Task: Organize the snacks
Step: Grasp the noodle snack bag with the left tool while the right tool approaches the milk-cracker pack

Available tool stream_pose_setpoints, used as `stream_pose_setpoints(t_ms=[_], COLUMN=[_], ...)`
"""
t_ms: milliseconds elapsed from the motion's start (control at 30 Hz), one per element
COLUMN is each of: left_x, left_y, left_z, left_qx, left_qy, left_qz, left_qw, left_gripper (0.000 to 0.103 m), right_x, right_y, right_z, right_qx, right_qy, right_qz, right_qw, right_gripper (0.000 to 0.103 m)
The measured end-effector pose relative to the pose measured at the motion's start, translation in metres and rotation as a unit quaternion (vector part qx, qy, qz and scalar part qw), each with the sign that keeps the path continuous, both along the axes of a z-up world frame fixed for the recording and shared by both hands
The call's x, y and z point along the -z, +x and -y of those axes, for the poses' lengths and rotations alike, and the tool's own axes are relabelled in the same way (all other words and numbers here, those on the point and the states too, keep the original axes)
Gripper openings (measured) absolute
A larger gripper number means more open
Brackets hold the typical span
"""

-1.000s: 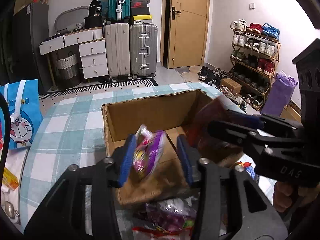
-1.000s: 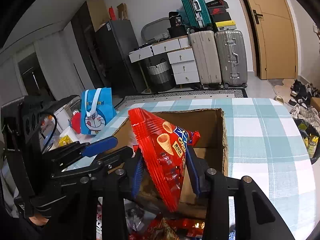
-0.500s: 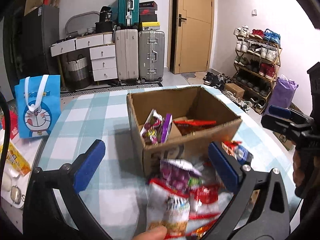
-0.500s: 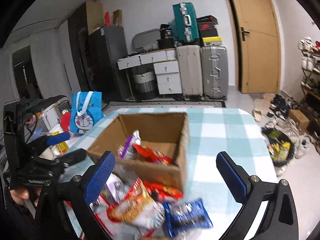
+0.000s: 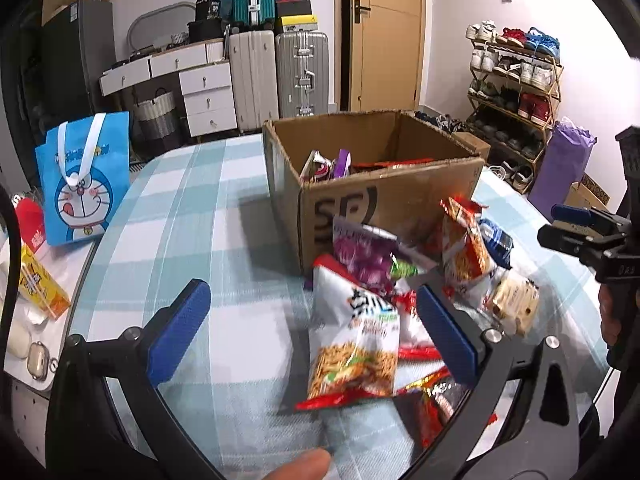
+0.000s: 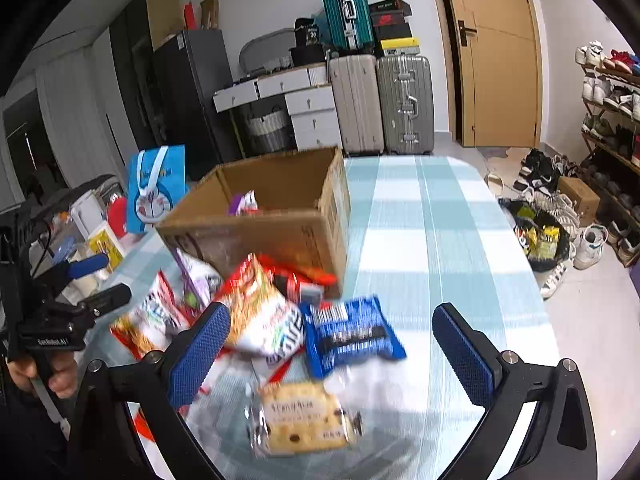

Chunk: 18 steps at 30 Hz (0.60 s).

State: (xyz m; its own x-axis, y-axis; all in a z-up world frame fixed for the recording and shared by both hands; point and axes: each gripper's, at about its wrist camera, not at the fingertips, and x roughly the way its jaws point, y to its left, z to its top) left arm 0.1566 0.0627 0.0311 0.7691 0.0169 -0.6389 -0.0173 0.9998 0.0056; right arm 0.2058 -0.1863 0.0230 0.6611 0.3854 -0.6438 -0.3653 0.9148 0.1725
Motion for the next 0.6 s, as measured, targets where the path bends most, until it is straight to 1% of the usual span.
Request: stream_pose_setpoints(t_ms=[133,233,300,433,600], left_x=[0.002,0.003,0.005,0.012,0.020], left_y=[-0.005,-0.005,-0.004,-0.002,0.003], left_z=[-0.002,-0.001,0.000,0.001,0.000], left_qx=[0.000,-0.005,0.000,-0.005,-0.007], left_qy=[-0.016,-0.018,-0.018,-0.015,-0.019], left_qz=[-0.007,-0.012,-0.014,-0.023,-0.035], left_qw=[0.9998,0.9998,0.9997,0.9996,0.9992], left_gripper=[0.103,0.103,0.103,0.103,0.103], right_x=[0.014,0.023,0.030,0.049,0.066], right_y=[-0.005,-0.007,-0.007,-0.006,-0.007], right_z=[-0.002,-0.002,-0.003,-0.014,-0.030], right_qx=[-0.004,-0.005,-0.010,-0.040,-0.071], right_qy=[-0.012,-0.016,-0.021,-0.045,-0.073], right_qz=[-0.019,-0.035,-0.047,-0.074,-0.093], right_qw=[1.000,0.999,0.999,0.995,0.990], right_gripper=[0.103,0.103,0.103,0.103,0.103])
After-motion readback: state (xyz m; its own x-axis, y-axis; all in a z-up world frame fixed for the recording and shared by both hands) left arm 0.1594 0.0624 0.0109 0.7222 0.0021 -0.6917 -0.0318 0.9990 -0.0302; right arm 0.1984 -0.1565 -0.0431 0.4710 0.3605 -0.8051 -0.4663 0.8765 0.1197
